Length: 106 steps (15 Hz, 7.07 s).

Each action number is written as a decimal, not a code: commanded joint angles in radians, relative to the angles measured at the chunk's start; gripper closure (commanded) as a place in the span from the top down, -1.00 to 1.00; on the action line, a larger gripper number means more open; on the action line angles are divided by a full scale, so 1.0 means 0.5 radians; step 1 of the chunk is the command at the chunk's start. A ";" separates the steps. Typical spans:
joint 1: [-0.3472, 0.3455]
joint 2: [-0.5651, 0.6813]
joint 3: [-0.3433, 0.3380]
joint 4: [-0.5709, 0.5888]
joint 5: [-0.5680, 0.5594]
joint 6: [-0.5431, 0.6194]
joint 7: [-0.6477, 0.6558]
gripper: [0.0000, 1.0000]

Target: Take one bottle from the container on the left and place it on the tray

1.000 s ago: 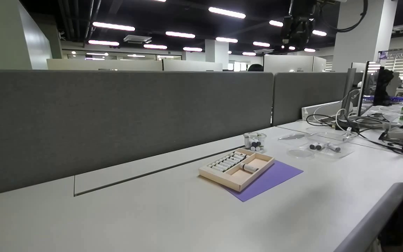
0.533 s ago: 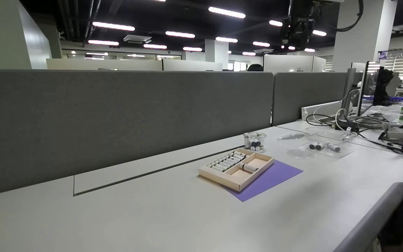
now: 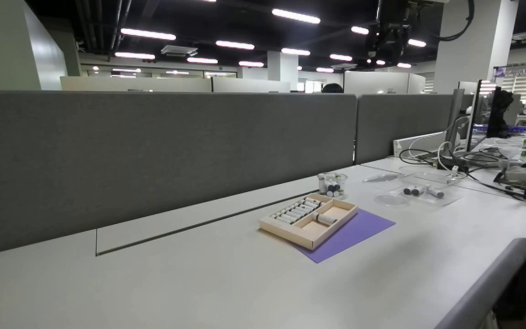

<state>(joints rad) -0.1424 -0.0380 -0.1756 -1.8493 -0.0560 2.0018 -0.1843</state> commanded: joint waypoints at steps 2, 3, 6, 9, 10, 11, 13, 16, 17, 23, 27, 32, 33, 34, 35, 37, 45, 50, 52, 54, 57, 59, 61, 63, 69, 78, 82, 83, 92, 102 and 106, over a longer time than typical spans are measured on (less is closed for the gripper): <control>-0.010 0.002 0.009 0.006 0.001 -0.006 -0.001 1.00; -0.012 0.056 0.007 0.040 0.004 0.027 0.004 1.00; -0.021 0.238 -0.001 0.153 0.099 0.075 -0.111 1.00; -0.067 0.524 0.013 0.327 0.333 0.138 -0.323 1.00; -0.091 0.629 0.028 0.398 0.396 0.151 -0.396 1.00; -0.115 0.742 0.045 0.482 0.438 0.163 -0.444 1.00; -0.174 0.957 0.094 0.664 0.507 0.168 -0.511 1.00; -0.249 1.255 0.173 0.954 0.579 0.207 -0.453 1.00; -0.266 1.344 0.197 1.048 0.576 0.207 -0.438 1.00; -0.203 1.820 0.126 1.611 0.271 -0.104 -0.155 1.00; -0.247 1.791 0.197 1.501 0.266 -0.016 -0.227 1.00; -0.214 1.793 0.145 1.527 0.301 -0.036 -0.224 1.00; -0.214 1.793 0.144 1.527 0.301 -0.037 -0.224 1.00; -0.214 1.793 0.144 1.527 0.301 -0.037 -0.224 1.00; -0.214 1.793 0.144 1.527 0.301 -0.037 -0.224 1.00; -0.273 1.859 0.210 1.623 0.294 -0.078 -0.232 1.00; -0.461 2.273 0.440 2.016 0.595 0.008 -0.299 1.00; -0.496 2.506 0.485 2.236 0.632 0.053 -0.267 1.00; -0.505 2.584 0.494 2.319 0.634 0.063 -0.257 1.00; -0.509 2.642 0.499 2.390 0.626 0.051 -0.243 1.00; -0.509 2.684 0.485 2.442 0.649 0.038 -0.237 1.00; -0.513 2.709 0.488 2.473 0.657 0.010 -0.222 1.00; -0.514 2.721 0.479 2.499 0.659 -0.070 -0.169 1.00; -0.526 2.741 0.485 2.562 0.626 -0.269 -0.062 1.00; -0.540 2.751 0.470 2.594 0.657 -0.438 0.101 1.00; -0.565 2.794 0.490 2.628 0.698 -0.538 0.131 1.00; -0.564 2.824 0.482 2.638 0.692 -0.534 0.131 1.00; -0.563 2.831 0.481 2.640 0.691 -0.535 0.132 1.00; -0.566 2.840 0.470 2.664 0.680 -0.534 0.139 0.18; -0.585 2.845 0.473 2.668 0.683 -0.569 0.143 -1.00; -0.579 2.843 0.463 2.672 0.671 -0.570 0.150 -0.49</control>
<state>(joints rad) -0.4332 1.3539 0.0571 -0.5725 0.2799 1.7490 -0.1526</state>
